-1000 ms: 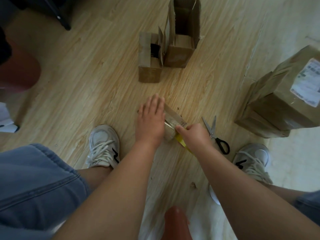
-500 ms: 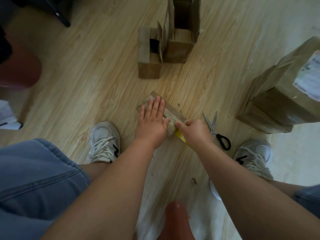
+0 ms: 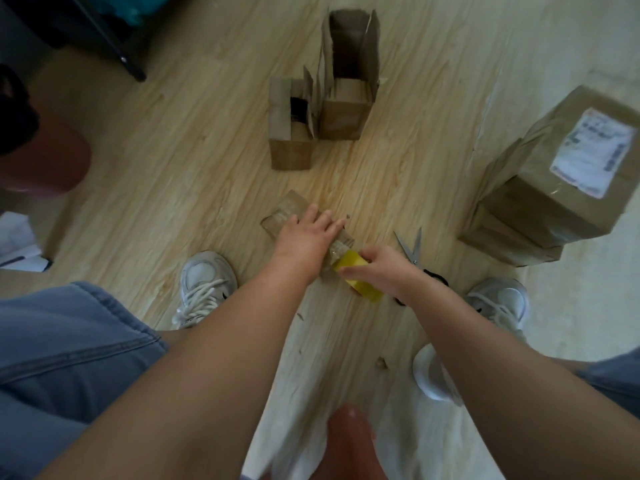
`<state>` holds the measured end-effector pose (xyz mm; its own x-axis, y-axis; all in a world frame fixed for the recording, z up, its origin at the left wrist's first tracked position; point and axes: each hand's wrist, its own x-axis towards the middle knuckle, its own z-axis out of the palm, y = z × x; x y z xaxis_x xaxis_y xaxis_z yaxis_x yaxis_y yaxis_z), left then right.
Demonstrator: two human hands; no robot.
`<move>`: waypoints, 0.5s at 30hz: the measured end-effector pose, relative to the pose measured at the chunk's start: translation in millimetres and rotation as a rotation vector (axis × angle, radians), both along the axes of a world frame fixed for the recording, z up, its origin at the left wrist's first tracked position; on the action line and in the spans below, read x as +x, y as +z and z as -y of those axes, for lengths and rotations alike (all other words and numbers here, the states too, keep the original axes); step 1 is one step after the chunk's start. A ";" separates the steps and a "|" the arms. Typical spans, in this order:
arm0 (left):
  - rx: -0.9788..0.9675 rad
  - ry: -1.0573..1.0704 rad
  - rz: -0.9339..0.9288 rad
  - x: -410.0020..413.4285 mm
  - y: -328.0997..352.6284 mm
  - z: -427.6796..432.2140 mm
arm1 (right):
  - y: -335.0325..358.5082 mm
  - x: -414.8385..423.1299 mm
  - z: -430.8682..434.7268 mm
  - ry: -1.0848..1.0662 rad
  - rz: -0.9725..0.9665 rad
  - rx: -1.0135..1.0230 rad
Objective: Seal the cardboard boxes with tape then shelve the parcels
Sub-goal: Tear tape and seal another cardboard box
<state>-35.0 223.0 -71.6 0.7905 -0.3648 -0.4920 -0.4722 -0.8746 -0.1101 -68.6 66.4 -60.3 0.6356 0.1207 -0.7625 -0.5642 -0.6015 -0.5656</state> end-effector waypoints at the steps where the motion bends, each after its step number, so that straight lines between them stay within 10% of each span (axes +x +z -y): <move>1: -0.017 0.009 0.006 0.8 1.0 -1.8 | 5.7 0.6 3.7 0.015 -0.004 0.020; 15: -0.601 0.422 -0.284 13.0 10.7 -24.4 | 91.6 36.3 7.9 0.144 0.262 -0.035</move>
